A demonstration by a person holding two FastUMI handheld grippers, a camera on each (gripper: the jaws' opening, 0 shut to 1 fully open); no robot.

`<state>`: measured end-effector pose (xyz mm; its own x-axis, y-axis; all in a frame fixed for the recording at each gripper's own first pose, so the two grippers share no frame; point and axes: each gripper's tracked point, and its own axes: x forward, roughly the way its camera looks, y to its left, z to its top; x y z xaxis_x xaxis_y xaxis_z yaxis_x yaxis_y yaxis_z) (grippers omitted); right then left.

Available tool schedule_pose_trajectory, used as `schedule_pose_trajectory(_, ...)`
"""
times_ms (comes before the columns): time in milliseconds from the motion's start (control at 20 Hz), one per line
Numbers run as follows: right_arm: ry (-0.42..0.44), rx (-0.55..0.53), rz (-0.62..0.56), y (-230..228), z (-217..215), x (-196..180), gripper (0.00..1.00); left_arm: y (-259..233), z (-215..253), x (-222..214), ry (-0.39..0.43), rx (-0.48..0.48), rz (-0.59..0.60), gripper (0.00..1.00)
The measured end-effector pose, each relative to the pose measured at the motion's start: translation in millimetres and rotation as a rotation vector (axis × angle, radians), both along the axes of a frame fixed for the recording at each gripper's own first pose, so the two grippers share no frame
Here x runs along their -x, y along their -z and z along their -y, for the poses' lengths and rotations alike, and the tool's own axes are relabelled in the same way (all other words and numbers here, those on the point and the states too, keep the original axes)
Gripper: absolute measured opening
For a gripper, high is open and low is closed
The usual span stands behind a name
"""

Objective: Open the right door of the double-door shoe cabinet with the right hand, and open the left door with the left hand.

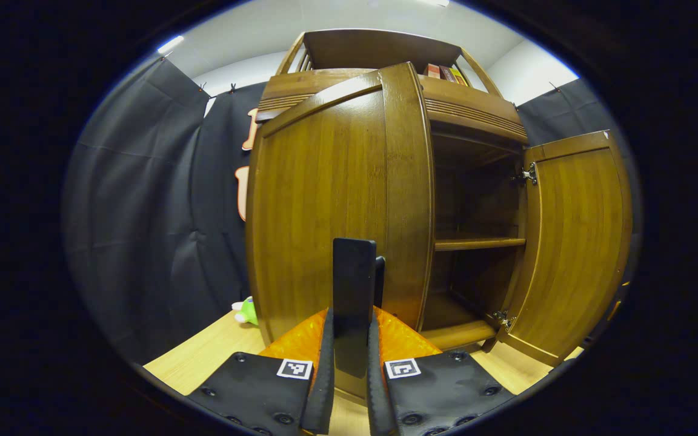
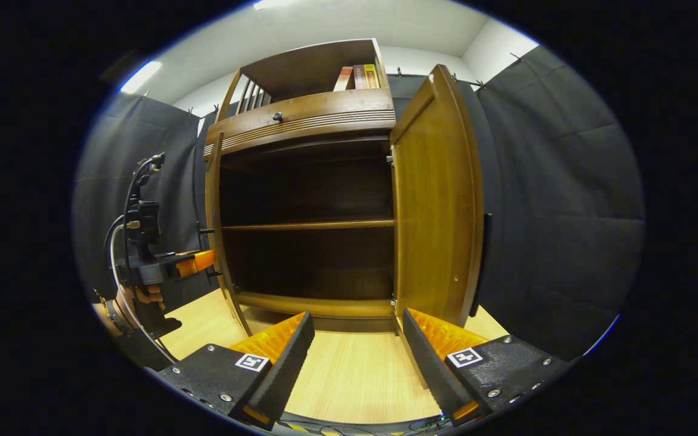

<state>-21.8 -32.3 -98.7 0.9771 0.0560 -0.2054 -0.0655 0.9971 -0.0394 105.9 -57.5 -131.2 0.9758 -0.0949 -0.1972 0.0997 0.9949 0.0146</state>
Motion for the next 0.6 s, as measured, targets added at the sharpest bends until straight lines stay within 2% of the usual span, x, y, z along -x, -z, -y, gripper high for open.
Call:
schedule_pose_trajectory(200, -0.031, -0.017, -0.004, 1.3, -17.1, -5.3, 1.0, -8.0, -26.6, 17.2, -0.039, -0.015, 0.008, 0.29)
schedule_pose_trajectory(250, -0.036, -0.019, -0.007, 2.6, -20.9, -4.8, 1.0, -7.9, -31.5, 21.8, -0.048, -0.022, 0.007, 0.25)
schedule_pose_trajectory(350, -0.045, -0.019, -0.012, 5.2, -27.6, -5.3, 1.0, -9.1, -39.8, 24.5, -0.064, -0.023, 0.008, 0.27)
schedule_pose_trajectory(450, -0.051, -0.017, -0.014, 4.7, -33.0, -6.5, 1.0, -11.2, -50.1, 27.9, -0.076, -0.009, 0.008, 0.23)
schedule_pose_trajectory(600, -0.06, -0.023, -0.017, 5.4, -42.1, -8.9, 1.0, -13.7, -71.2, 35.0, -0.103, -0.043, 0.017, 0.19)
